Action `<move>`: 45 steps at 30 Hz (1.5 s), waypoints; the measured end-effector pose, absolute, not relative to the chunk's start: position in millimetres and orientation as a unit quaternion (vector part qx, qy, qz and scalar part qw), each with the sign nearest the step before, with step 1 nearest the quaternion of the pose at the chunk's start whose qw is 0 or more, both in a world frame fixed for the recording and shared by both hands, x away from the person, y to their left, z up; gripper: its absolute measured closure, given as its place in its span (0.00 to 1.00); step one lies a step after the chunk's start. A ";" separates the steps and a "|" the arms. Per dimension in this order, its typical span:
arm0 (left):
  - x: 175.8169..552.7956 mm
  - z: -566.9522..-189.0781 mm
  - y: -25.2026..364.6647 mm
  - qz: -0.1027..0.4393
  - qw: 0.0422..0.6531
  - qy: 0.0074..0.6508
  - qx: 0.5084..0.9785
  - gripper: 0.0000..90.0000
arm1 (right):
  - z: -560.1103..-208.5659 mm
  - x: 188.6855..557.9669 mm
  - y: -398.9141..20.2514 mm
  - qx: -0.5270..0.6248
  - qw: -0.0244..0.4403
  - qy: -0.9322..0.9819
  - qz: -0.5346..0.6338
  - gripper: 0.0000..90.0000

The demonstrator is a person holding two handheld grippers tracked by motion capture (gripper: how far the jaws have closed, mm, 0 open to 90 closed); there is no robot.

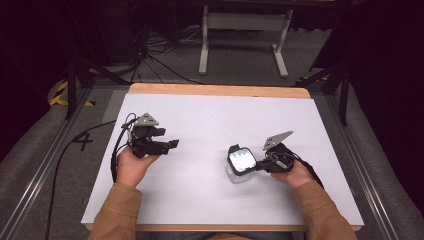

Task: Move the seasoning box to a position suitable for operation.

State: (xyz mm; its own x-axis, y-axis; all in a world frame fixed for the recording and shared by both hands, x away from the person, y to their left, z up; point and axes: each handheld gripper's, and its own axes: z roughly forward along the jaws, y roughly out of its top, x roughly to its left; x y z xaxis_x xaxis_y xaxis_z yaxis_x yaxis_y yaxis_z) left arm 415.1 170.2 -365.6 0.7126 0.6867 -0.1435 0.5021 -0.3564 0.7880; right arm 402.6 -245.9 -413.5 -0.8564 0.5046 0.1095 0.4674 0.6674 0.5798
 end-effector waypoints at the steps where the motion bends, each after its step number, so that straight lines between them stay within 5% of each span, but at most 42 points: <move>1: 414.8 -365.3 169.2 0.103 0.434 0.366 0.817 0.35 | -414.3 400.8 -244.2 0.264 0.029 0.914 0.305 1.00; 22: 422.8 -366.7 148.8 0.085 0.425 0.335 0.837 0.45 | -423.3 387.3 -230.8 0.237 0.013 0.928 0.288 1.00; 27: 422.5 -363.8 146.1 0.064 0.432 0.315 0.843 0.62 | -412.0 385.6 -240.4 0.251 0.037 0.917 0.308 1.00; 38: 421.2 -351.2 121.3 0.019 0.447 0.289 0.846 0.72 | -388.5 381.1 -273.6 0.288 0.092 0.878 0.372 1.00; 45: 415.1 -343.9 97.7 0.038 0.444 0.249 0.860 0.89 | -381.0 374.6 -288.8 0.313 0.117 0.855 0.396 1.00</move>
